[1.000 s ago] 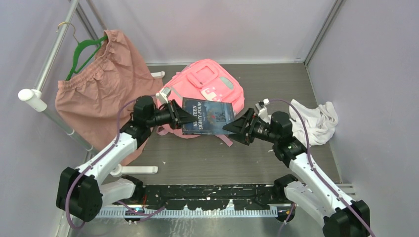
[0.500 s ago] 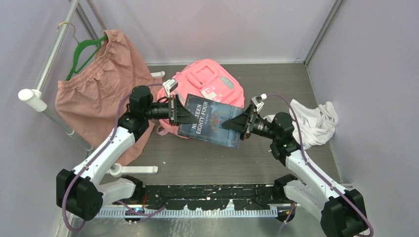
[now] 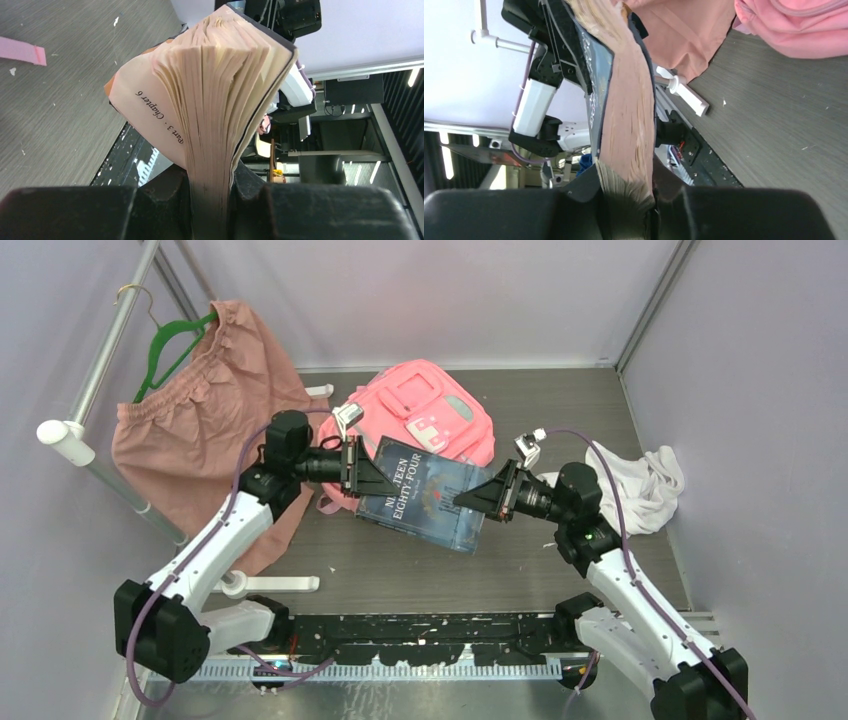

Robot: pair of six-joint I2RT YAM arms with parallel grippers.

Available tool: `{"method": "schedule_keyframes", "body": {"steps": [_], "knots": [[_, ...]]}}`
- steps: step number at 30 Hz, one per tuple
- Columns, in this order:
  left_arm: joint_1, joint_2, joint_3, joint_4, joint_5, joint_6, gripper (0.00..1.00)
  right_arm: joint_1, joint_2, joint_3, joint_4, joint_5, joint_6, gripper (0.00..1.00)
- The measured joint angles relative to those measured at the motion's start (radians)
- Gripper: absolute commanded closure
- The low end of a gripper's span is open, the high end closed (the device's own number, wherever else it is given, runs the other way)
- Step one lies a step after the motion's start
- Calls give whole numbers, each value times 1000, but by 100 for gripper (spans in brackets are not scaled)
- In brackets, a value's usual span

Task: Pack the student bag
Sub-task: Pick up the book from the center of the board, then adjust the student bag at the center of the board.

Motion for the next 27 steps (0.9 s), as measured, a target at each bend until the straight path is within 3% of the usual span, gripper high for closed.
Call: {"method": "schedule_keyframes", "body": {"steps": [4, 7, 11, 16, 22, 27], "knots": [[0, 30, 0, -30, 1, 22, 67, 0, 1, 1, -18, 7, -8, 99], [0, 56, 0, -33, 0, 39, 54, 0, 2, 1, -40, 21, -20, 99], [6, 117, 5, -67, -16, 61, 51, 0, -5, 2, -103, 51, -57, 99], [90, 176, 117, -297, -169, 171, 47, -1, -61, 58, -312, 126, -143, 99], [143, 285, 454, -544, -522, 417, 44, -1, -172, 166, -616, 292, -268, 99], [141, 322, 407, -596, -820, 521, 40, -1, -217, 223, -777, 387, -328, 99]]}}
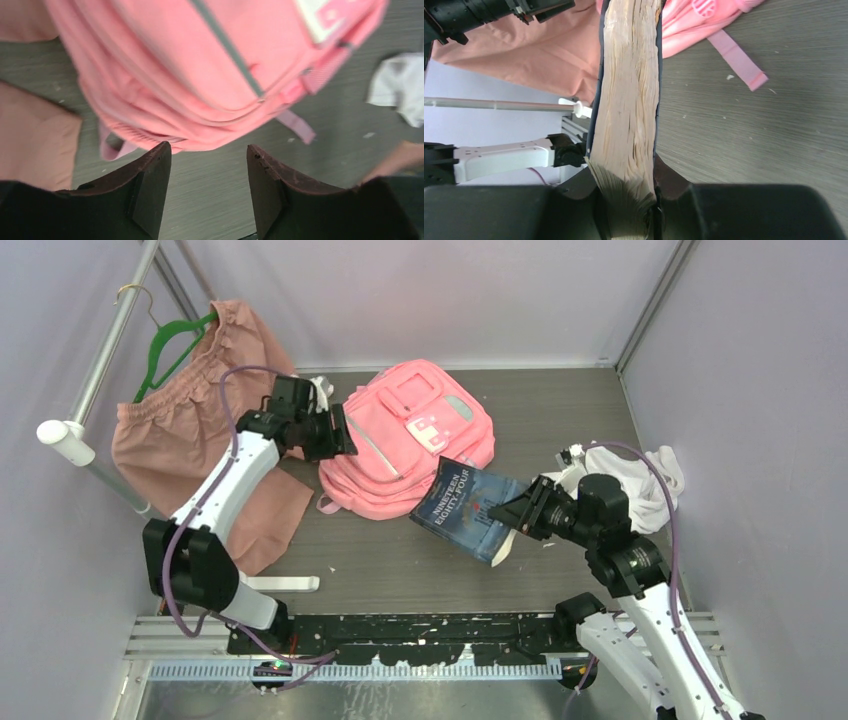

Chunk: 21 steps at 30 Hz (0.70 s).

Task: Pack the student bag
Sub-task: Adjust the student bag at the center of the board.

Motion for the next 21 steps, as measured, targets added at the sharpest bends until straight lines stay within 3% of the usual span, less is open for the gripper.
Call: {"method": "schedule_keyframes", "body": {"steps": [3, 7, 17, 19, 20, 21], "knots": [[0, 60, -27, -28, -98, 18, 34, 0, -2, 33, -79, 45, -30, 99], [1, 105, -104, -7, -142, 14, 34, 0, -6, 77, -172, 108, -69, 99], [4, 317, -132, 82, -49, -30, 55, 0, -51, 85, -235, 161, -76, 99], [2, 312, -148, 106, -31, -41, 72, 0, -47, 85, -237, 161, -77, 99], [2, 310, -156, 115, -23, -48, 89, 0, -43, 85, -239, 162, -78, 99], [1, 309, -165, 126, -17, -59, 99, 0, -40, 85, -241, 162, -79, 99]]}}
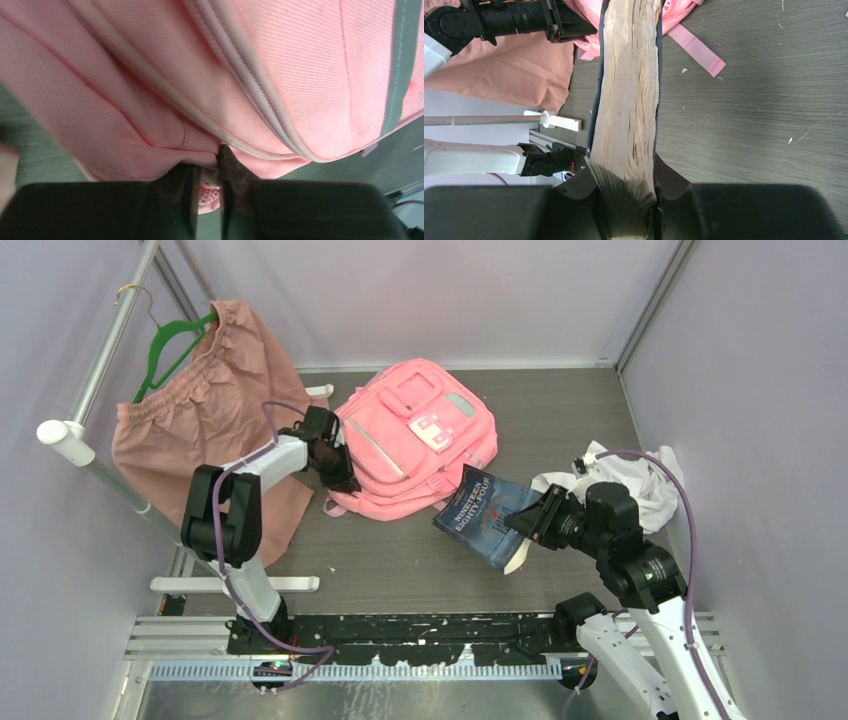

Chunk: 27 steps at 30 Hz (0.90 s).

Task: Pack the student bag
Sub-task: Adjust the student bag at the center of the board.

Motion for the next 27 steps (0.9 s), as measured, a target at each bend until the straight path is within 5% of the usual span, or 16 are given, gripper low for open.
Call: {"method": "schedule_keyframes", "body": {"steps": [6, 11, 14, 17, 27], "knots": [[-18, -29, -60, 72, 45, -31, 100, 0, 21, 0, 2, 2, -3, 99], [-173, -111, -149, 146, 35, -125, 100, 0, 33, -3, 15, 5, -4, 99], [-343, -131, -158, 171, 21, -186, 72, 0, 41, -3, 16, 16, -10, 99], [-462, -130, -94, 93, 32, -182, 55, 0, 41, -2, 11, 37, -17, 99], [-458, -143, 134, -100, 33, 33, 50, 0, 19, 145, -183, 312, -43, 99]]}}
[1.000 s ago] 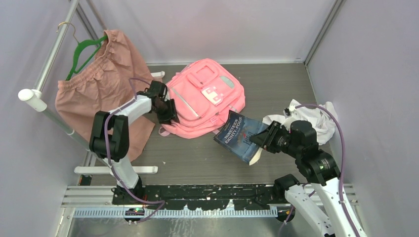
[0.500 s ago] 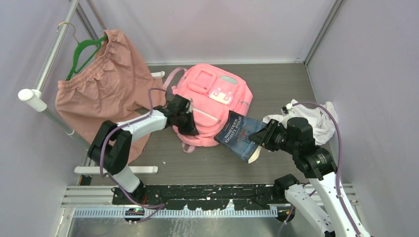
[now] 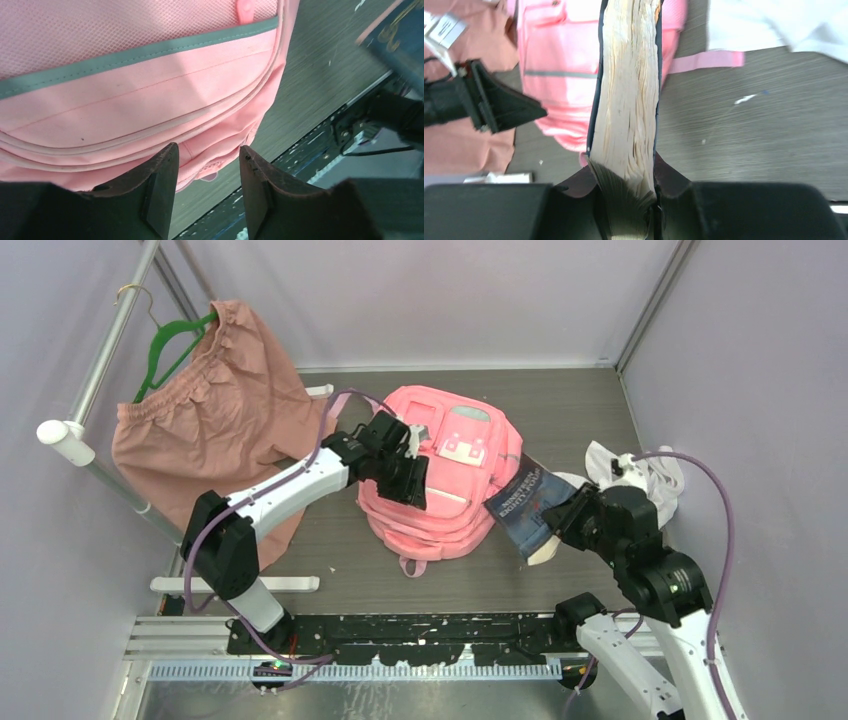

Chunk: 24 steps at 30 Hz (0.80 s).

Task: Pack the student bag
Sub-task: Adjust the student bag at the center of the board, then place the book in the student bag.

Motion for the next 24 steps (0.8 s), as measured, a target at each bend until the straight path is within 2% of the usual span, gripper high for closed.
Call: {"method": "schedule_keyframes", "body": {"steps": [2, 9, 16, 24], "knots": [[-10, 0, 15, -21, -15, 53, 49, 0, -30, 15, -50, 105, 6, 99], [-123, -5, 8, -34, -37, 266, 51, -1, -79, 31, -128, 237, 20, 99], [-128, -27, -54, -80, -84, 390, 52, -1, -79, 31, -130, 238, 30, 99], [-126, -5, -65, -96, -119, 417, 54, -1, -50, -7, -91, 154, 48, 99]]}}
